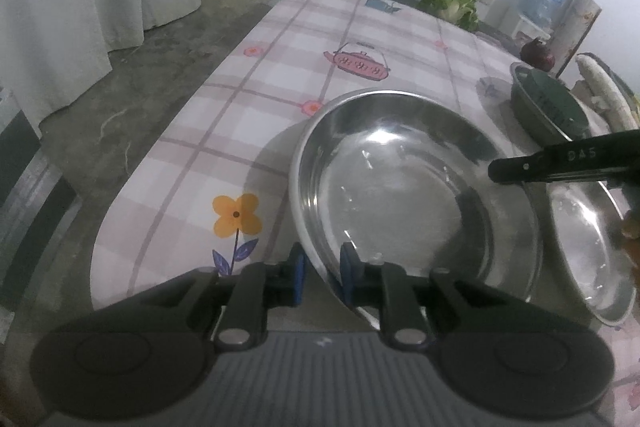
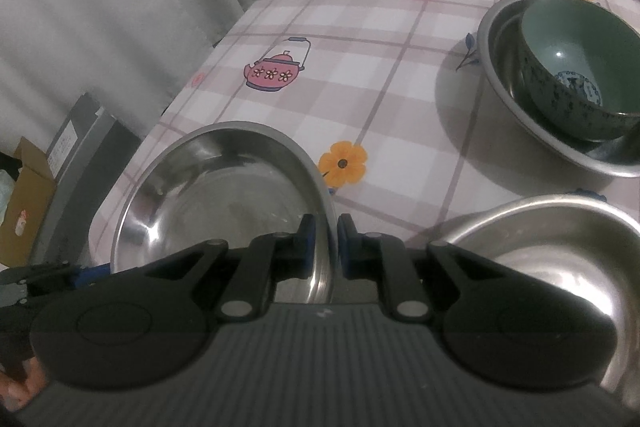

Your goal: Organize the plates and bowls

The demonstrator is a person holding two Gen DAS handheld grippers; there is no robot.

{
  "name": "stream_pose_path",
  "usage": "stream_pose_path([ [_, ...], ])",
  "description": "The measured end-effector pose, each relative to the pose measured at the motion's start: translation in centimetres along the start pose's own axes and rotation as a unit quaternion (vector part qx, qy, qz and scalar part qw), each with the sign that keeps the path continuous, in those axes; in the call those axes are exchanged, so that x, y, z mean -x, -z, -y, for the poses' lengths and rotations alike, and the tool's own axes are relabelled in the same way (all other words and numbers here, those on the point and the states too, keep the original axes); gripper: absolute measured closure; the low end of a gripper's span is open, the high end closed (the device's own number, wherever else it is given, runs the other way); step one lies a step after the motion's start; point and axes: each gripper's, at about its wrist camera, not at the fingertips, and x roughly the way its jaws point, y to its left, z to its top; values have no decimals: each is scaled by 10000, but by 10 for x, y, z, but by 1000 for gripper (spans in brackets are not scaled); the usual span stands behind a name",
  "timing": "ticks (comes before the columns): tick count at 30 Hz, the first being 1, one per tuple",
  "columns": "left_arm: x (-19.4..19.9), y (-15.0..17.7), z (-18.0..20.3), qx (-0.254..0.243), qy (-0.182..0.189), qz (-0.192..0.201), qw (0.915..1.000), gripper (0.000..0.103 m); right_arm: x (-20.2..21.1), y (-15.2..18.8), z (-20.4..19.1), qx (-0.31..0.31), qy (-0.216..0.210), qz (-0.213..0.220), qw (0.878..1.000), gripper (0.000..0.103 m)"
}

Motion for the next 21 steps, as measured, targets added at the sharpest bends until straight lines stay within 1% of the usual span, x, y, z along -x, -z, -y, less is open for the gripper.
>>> stream_pose_path([
  [12, -5, -2, 6, -99, -300, 116, 9994, 84, -7, -1, -3, -50, 30, -34, 10000, 92],
  [21, 2, -2, 2, -74, -298, 191, 9993, 84, -5, -1, -9, 11, 27, -13, 10000, 92],
])
